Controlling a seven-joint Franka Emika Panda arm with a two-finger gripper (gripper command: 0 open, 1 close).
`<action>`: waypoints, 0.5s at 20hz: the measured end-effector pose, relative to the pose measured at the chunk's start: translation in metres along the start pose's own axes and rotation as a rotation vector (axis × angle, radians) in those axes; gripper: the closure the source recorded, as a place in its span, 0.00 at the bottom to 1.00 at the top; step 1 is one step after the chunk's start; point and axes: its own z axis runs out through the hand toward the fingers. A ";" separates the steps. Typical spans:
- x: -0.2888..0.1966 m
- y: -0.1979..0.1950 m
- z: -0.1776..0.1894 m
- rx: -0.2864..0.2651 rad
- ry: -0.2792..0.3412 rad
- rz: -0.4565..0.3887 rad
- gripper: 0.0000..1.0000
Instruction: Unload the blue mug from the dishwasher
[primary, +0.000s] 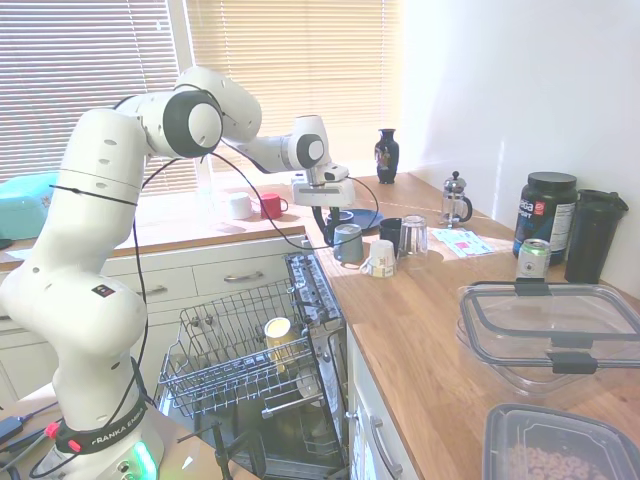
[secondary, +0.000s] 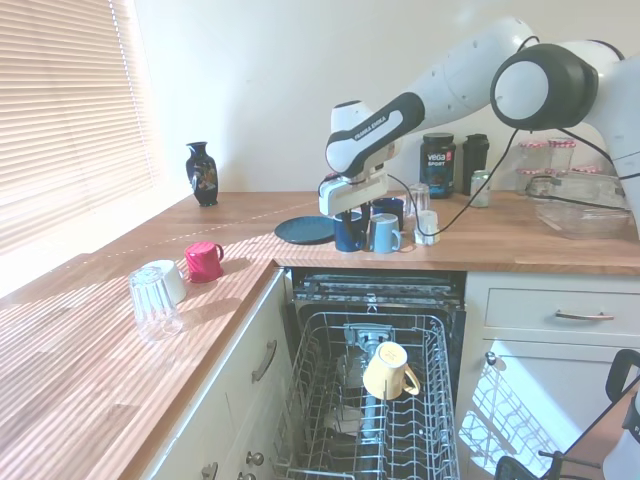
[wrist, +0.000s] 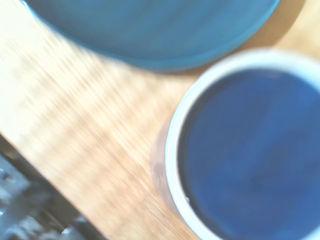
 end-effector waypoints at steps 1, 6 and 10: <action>-0.003 0.001 -0.017 0.024 0.016 0.008 0.00; -0.052 0.022 -0.094 0.108 0.051 0.048 0.00; -0.107 0.049 -0.096 0.085 0.009 0.085 0.00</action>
